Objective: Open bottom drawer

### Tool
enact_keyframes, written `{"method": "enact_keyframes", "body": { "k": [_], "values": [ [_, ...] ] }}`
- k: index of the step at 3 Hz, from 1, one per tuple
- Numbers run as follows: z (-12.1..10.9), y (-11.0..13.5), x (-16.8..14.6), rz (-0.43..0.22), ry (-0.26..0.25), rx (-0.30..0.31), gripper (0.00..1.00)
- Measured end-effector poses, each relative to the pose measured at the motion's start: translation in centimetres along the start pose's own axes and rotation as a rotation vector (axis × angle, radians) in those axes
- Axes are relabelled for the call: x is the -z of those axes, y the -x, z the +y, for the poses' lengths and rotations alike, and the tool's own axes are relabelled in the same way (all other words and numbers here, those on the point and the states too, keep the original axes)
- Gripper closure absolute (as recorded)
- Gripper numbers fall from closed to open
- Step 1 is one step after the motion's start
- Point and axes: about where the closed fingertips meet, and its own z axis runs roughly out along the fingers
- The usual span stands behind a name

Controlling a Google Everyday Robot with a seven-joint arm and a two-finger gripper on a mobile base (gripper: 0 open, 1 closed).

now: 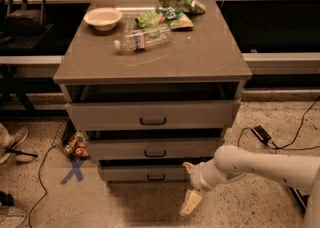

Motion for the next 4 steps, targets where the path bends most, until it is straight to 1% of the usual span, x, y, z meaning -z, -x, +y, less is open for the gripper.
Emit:
{"method": "enact_keyframes", "body": {
  "k": [1,2,3,4],
  "values": [
    [-0.2,0.3,0.3,-0.008,-0.015,-0.004,0.0],
    [-0.1,0.0,-0.4,-0.001,-0.018,-0.008,0.0],
    [-1.0,-3.0,-4.3,0.051,-0.041,-0.021,0.0],
    [-2.6,-6.7,-8.6,0.108,-0.077,-0.029,0.0]
  ]
}}
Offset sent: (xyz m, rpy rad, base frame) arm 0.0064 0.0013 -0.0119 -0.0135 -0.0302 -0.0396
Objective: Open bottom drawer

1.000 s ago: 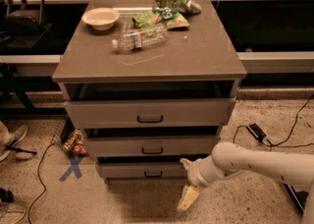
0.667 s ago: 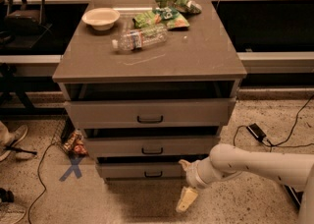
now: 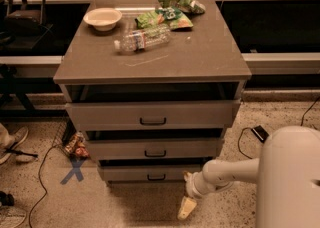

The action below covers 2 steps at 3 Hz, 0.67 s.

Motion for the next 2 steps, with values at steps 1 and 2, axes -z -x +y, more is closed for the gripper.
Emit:
{"method": "enact_keyframes", "body": {
  "k": [1,2],
  "values": [
    [-1.6,-2.1,-3.8,0.034,-0.036,-0.003,0.0],
    [-3.9,-3.1,-6.8,0.061,-0.079,0.01,0.0]
  ]
}}
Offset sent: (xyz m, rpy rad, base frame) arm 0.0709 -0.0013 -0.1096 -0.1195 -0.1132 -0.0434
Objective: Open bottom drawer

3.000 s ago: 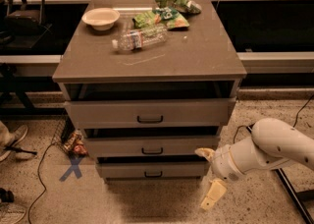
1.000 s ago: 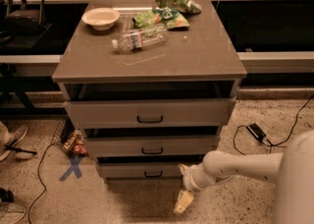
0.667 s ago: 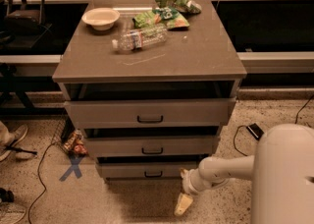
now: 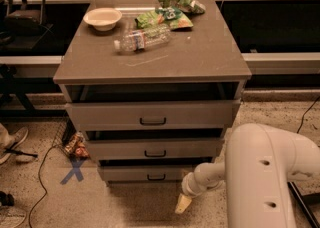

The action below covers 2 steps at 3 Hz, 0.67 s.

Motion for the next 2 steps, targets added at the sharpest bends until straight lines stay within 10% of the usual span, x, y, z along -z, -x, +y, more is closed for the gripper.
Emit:
{"method": "enact_keyframes", "body": {
  "k": [2],
  "values": [
    [-5.1,0.7,-5.1,0.038,-0.071,0.036,0.0]
  ]
}}
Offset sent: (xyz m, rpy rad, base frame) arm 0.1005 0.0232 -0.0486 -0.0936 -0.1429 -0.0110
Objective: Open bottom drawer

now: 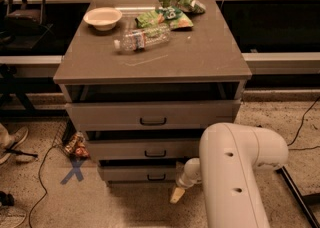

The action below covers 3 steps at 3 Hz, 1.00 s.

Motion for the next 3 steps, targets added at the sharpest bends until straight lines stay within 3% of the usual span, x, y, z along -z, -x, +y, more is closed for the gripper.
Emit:
{"method": "enact_keyframes", "body": {
  "k": [1,2,3],
  "values": [
    [-1.9,0.3,-0.8,0.006,-0.048,0.005,0.0],
    [-1.9,0.3,-0.8,0.006,-0.048,0.006,0.0],
    [-2.2,-1.0,-0.7,0.06,-0.075,0.077,0.0]
  ]
}}
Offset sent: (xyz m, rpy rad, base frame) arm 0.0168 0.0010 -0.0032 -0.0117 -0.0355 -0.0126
